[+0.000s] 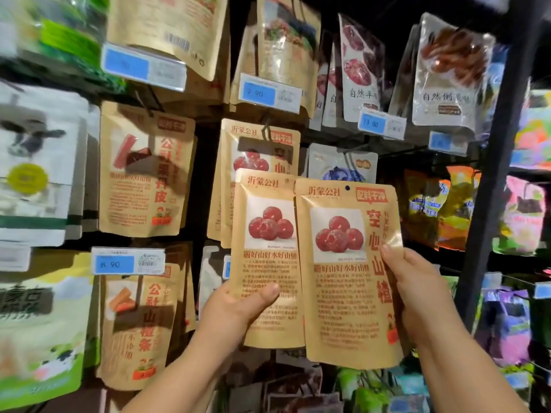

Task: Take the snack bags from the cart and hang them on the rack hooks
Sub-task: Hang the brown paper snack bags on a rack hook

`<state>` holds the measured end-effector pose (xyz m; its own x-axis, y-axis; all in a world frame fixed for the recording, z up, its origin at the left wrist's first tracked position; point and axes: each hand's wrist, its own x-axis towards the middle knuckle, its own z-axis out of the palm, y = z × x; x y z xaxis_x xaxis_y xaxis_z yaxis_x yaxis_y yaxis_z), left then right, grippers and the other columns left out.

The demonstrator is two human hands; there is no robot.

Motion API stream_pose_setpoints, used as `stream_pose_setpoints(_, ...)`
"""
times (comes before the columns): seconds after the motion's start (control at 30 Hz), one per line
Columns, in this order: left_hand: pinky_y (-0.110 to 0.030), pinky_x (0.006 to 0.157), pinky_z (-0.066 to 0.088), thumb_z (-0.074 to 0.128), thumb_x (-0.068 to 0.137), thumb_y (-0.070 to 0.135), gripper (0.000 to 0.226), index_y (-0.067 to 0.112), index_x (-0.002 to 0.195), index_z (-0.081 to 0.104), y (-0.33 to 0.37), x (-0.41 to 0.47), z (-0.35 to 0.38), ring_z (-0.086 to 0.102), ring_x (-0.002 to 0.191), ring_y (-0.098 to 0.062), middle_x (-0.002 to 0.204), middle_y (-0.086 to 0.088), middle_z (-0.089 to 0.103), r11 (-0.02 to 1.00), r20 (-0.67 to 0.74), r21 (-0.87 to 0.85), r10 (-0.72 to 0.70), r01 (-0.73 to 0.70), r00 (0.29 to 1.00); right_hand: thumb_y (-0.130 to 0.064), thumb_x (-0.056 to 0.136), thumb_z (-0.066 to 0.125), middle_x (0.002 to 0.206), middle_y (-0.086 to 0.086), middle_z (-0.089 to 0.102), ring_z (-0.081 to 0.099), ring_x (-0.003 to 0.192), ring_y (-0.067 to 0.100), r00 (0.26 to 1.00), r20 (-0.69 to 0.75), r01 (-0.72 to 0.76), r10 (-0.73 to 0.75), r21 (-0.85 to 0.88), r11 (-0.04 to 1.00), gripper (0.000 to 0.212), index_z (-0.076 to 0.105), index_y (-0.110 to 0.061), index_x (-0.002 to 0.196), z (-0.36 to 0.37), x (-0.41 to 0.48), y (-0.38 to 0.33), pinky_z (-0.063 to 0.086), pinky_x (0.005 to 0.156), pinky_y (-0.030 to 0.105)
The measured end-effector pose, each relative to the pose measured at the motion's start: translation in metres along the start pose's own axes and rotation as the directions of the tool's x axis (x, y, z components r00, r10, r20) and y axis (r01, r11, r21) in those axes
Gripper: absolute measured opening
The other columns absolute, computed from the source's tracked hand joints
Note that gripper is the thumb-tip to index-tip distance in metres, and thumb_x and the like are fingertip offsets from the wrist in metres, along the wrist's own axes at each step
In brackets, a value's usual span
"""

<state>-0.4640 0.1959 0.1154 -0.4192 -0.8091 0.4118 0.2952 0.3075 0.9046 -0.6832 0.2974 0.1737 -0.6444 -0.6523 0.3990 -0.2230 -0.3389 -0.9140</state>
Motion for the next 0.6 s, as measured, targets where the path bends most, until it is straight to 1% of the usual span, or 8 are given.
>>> stream_pose_setpoints(0.1, -0.037, 0.084, 0.054, 0.082, 0.069, 0.038, 0.035, 0.025, 0.101, 0.073, 0.012, 0.003, -0.019, 0.072, 0.093, -0.017, 0.098, 0.003, 0.075, 0.999, -0.055, -0.034, 0.019, -0.021, 0.998, -0.027, 0.099, 0.054, 0.083, 0.011, 0.076, 0.073, 0.074, 0.027, 0.998, 0.052, 0.020, -0.020, -0.006, 1.000, 0.023, 0.066, -0.008, 0.094, 0.015, 0.014, -0.012, 0.057, 0.072, 0.044)
stream_pose_setpoints(0.2, -0.049, 0.092, 0.051, 0.084, 0.055, 0.047, 0.052, 0.025, 0.101, 0.074, 0.021, 0.008, -0.041, 0.071, 0.097, -0.027, 0.104, -0.006, 0.074, 0.997, -0.091, -0.079, 0.018, -0.025, 0.996, -0.028, 0.098, 0.055, 0.081, 0.009, 0.076, 0.074, 0.074, 0.026, 0.996, 0.081, 0.024, -0.024, 0.012, 1.000, 0.022, 0.066, -0.010, 0.093, 0.034, 0.028, -0.022, 0.058, 0.072, 0.043)
stream_pose_setpoints(0.27, -0.050, 0.092, 0.050, 0.085, 0.047, 0.050, 0.059, 0.026, 0.099, 0.075, 0.027, 0.010, -0.054, 0.071, 0.095, -0.028, 0.102, -0.008, 0.074, 0.995, -0.138, -0.094, 0.021, -0.034, 0.990, -0.028, 0.098, 0.055, 0.083, 0.009, 0.076, 0.074, 0.075, 0.026, 0.993, 0.110, 0.033, -0.036, 0.029, 0.999, 0.021, 0.066, -0.010, 0.095, 0.048, 0.036, -0.028, 0.058, 0.072, 0.043)
stream_pose_setpoints(0.33, -0.051, 0.090, 0.051, 0.087, 0.049, 0.042, 0.056, 0.020, 0.099, 0.074, 0.033, 0.011, -0.065, 0.072, 0.091, -0.028, 0.098, -0.009, 0.075, 0.994, -0.194, -0.103, 0.012, -0.032, 0.981, -0.027, 0.099, 0.054, 0.082, 0.009, 0.076, 0.074, 0.074, 0.025, 0.991, 0.124, 0.042, -0.047, 0.042, 0.998, 0.022, 0.066, -0.009, 0.097, 0.062, 0.045, -0.033, 0.058, 0.069, 0.040)
stream_pose_setpoints(0.4, -0.051, 0.091, 0.051, 0.086, 0.057, 0.029, 0.047, 0.017, 0.101, 0.072, 0.040, 0.009, -0.075, 0.072, 0.089, -0.029, 0.096, -0.009, 0.075, 0.992, -0.245, -0.112, 0.022, -0.051, 0.969, -0.026, 0.099, 0.054, 0.080, 0.008, 0.076, 0.073, 0.074, 0.025, 0.990, 0.132, 0.050, -0.057, 0.056, 0.997, 0.021, 0.066, -0.009, 0.094, 0.077, 0.052, -0.038, 0.059, 0.072, 0.044)
stream_pose_setpoints(0.5, -0.046, 0.086, 0.053, 0.085, 0.053, 0.031, 0.055, 0.016, 0.105, 0.071, 0.045, 0.010, -0.088, 0.073, 0.086, -0.028, 0.096, -0.009, 0.075, 0.993, -0.305, -0.100, 0.035, -0.069, 0.952, -0.027, 0.098, 0.056, 0.085, 0.009, 0.076, 0.073, 0.083, 0.030, 0.988, 0.139, 0.061, -0.068, 0.052, 0.997, 0.020, 0.066, -0.013, 0.089, 0.097, 0.062, -0.042, 0.057, 0.084, 0.054)
stream_pose_setpoints(0.57, -0.043, 0.079, 0.053, 0.084, 0.049, 0.036, 0.060, 0.015, 0.103, 0.072, 0.047, 0.009, -0.097, 0.073, 0.081, -0.028, 0.094, -0.010, 0.075, 0.992, -0.337, -0.099, 0.041, -0.079, 0.941, -0.028, 0.098, 0.056, 0.086, 0.009, 0.076, 0.073, 0.085, 0.031, 0.986, 0.143, 0.077, -0.082, 0.041, 0.996, 0.021, 0.067, -0.014, 0.088, 0.107, 0.065, -0.046, 0.056, 0.085, 0.055)
stream_pose_setpoints(0.6, -0.044, 0.078, 0.054, 0.086, 0.044, 0.042, 0.063, 0.016, 0.100, 0.074, 0.047, 0.008, -0.102, 0.073, 0.081, -0.029, 0.094, -0.010, 0.075, 0.993, -0.343, -0.089, 0.047, -0.082, 0.938, -0.029, 0.098, 0.056, 0.087, 0.009, 0.076, 0.072, 0.085, 0.031, 0.986, 0.144, 0.085, -0.089, 0.033, 0.996, 0.021, 0.067, -0.013, 0.089, 0.112, 0.067, -0.048, 0.056, 0.085, 0.055)
